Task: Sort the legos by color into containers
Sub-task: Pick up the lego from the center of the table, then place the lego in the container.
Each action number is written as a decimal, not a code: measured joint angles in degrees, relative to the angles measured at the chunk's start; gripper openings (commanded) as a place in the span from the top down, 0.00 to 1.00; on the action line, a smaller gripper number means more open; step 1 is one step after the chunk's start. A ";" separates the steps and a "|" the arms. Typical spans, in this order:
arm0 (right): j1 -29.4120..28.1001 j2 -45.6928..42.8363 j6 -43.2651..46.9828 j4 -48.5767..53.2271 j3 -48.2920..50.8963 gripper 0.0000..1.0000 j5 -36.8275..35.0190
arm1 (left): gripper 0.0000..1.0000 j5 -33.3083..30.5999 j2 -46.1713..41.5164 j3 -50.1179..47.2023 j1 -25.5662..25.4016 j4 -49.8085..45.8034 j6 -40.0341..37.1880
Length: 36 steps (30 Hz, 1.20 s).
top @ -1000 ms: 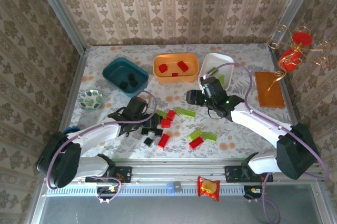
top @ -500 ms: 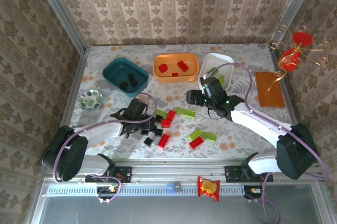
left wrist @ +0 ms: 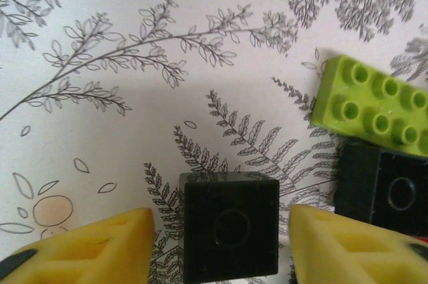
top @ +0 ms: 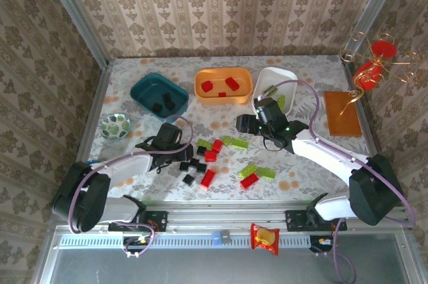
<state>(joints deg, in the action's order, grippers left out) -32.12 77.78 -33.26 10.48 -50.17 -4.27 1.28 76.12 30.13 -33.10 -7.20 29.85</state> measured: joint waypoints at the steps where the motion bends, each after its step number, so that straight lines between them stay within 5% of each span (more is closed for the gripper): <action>1: 0.00 0.00 0.00 0.00 0.00 0.24 0.00 | 0.54 -0.20 0.61 0.02 -0.28 0.00 -0.09; 13: 0.00 0.00 0.00 0.24 -0.04 0.24 0.00 | 0.68 -5.25 -4.31 3.32 -0.24 -4.22 -0.31; 18: 0.00 0.00 0.00 0.46 -0.68 0.24 0.00 | 0.68 -5.62 -5.09 11.43 5.70 -3.89 -0.26; 28: 0.00 -0.02 -0.20 2.36 -1.53 0.24 0.00 | 0.69 -5.62 15.50 31.15 17.81 -0.04 -0.28; 31: 0.00 -0.04 -0.20 3.19 -1.53 0.24 0.02 | 0.62 -5.70 22.01 36.37 19.41 -1.49 -0.50; 36: 0.00 -0.52 -0.20 3.61 -1.53 0.24 0.57 | 0.33 -5.55 26.40 41.03 20.02 -3.63 -1.64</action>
<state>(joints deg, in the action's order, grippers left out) -32.12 77.25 -33.45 14.09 -51.70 -3.70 -4.27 102.52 71.16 -13.08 -10.83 28.21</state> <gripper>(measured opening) 0.763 0.605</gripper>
